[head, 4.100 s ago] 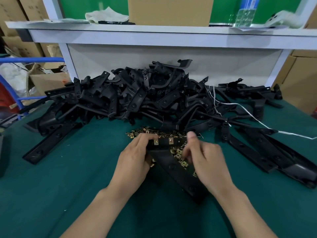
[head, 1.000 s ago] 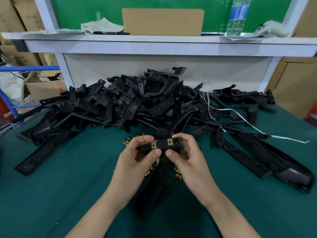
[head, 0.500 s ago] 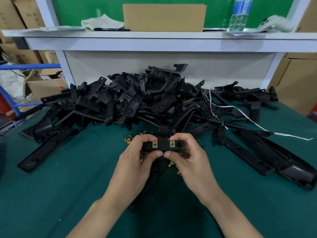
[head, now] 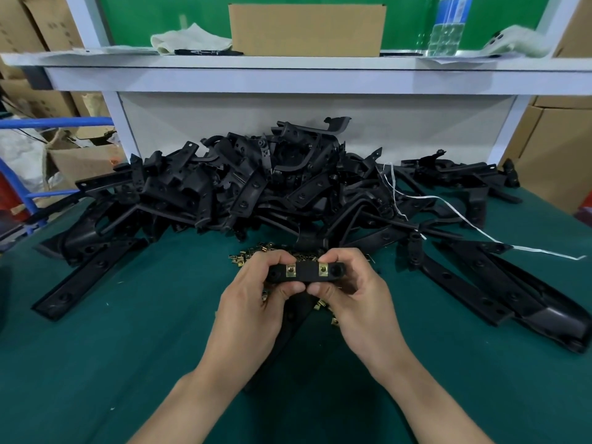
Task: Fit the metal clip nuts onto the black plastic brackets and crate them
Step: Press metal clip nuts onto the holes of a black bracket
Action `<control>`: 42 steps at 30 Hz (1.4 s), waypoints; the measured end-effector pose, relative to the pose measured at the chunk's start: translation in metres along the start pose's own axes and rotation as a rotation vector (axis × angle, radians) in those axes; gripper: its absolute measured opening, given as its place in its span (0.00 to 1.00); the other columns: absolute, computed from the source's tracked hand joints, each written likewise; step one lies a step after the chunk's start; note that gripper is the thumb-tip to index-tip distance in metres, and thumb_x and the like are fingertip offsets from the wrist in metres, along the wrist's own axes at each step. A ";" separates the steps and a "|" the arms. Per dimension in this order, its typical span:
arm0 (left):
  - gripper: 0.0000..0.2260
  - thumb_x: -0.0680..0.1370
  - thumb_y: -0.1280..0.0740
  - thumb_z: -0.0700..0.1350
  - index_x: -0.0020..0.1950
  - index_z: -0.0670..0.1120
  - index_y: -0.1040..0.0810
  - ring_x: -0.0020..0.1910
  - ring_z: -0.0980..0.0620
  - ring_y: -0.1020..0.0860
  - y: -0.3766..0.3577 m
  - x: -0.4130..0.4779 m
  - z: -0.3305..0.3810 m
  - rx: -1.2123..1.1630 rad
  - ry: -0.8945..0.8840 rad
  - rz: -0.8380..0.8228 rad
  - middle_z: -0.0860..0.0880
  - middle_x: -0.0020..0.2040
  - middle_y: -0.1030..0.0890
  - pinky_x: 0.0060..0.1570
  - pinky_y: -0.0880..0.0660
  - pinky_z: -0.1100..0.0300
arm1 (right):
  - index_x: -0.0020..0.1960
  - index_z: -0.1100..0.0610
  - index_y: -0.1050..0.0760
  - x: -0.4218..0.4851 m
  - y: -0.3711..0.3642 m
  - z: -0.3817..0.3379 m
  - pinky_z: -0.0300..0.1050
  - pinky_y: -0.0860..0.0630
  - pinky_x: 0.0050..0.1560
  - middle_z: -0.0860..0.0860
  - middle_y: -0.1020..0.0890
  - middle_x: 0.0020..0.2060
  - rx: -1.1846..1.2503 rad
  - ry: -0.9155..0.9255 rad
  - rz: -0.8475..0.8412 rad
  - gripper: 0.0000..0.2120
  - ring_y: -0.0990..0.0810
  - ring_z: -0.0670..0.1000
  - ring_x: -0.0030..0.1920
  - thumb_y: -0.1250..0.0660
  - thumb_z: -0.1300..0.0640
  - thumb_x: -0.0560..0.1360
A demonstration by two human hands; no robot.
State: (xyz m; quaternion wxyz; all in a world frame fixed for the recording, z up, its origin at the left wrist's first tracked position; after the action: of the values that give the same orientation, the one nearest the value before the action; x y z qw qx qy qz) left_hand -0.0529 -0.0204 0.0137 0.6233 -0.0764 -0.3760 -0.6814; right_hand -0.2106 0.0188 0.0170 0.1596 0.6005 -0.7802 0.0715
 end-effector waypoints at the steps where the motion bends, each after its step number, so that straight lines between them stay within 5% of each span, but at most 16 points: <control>1: 0.18 0.77 0.28 0.40 0.56 0.62 0.26 0.54 0.62 0.22 0.000 0.000 0.000 0.002 -0.007 0.005 0.64 0.53 0.20 0.50 0.31 0.75 | 0.50 0.40 0.24 0.000 0.000 0.000 0.33 0.25 0.42 0.44 0.16 0.45 0.002 -0.002 0.003 0.17 0.19 0.41 0.44 0.25 0.61 0.74; 9: 0.18 0.77 0.27 0.37 0.57 0.59 0.25 0.54 0.63 0.22 0.002 0.001 0.004 0.001 -0.065 0.032 0.64 0.53 0.20 0.51 0.32 0.77 | 0.50 0.40 0.24 0.000 -0.002 -0.001 0.32 0.26 0.45 0.44 0.17 0.44 0.017 0.002 0.011 0.18 0.19 0.42 0.44 0.25 0.63 0.73; 17: 0.24 0.77 0.28 0.38 0.57 0.67 0.30 0.53 0.63 0.22 0.005 0.000 0.010 -0.037 -0.082 0.030 0.66 0.52 0.21 0.49 0.31 0.77 | 0.51 0.41 0.24 -0.001 -0.003 -0.003 0.31 0.26 0.46 0.43 0.17 0.45 0.015 0.046 0.027 0.18 0.19 0.42 0.46 0.25 0.64 0.73; 27: 0.18 0.78 0.31 0.43 0.57 0.66 0.29 0.53 0.63 0.21 0.006 0.001 0.013 -0.070 -0.074 0.034 0.65 0.52 0.20 0.49 0.31 0.77 | 0.51 0.42 0.23 -0.002 -0.003 -0.004 0.32 0.25 0.48 0.43 0.17 0.46 0.020 0.069 0.032 0.18 0.19 0.42 0.48 0.25 0.65 0.73; 35: 0.05 0.81 0.32 0.50 0.55 0.58 0.20 0.39 0.56 0.21 0.001 0.001 0.010 -0.430 0.246 -0.009 0.50 0.41 0.17 0.39 0.25 0.67 | 0.55 0.43 0.20 0.003 -0.002 0.002 0.34 0.24 0.53 0.47 0.15 0.53 0.197 -0.081 -0.047 0.16 0.18 0.45 0.55 0.26 0.61 0.74; 42: 0.06 0.81 0.35 0.41 0.53 0.49 0.18 0.39 0.55 0.21 -0.011 0.003 -0.003 -0.611 0.568 -0.004 0.53 0.37 0.19 0.43 0.23 0.59 | 0.56 0.47 0.18 0.002 -0.010 0.013 0.57 0.27 0.68 0.53 0.17 0.58 0.361 -0.264 -0.036 0.12 0.20 0.54 0.61 0.29 0.50 0.73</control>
State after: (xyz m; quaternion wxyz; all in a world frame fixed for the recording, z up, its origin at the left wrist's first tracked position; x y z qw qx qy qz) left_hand -0.0631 -0.0254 0.0091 0.6494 -0.0662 0.0302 -0.7569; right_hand -0.2039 0.0108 0.0044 -0.0527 0.6372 -0.7581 0.1282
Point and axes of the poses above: each hand's wrist, its own x-axis towards the middle knuckle, its own y-axis out of the back of the hand, z = x × y, the point moved 3 cm from there along x, towards the middle knuckle
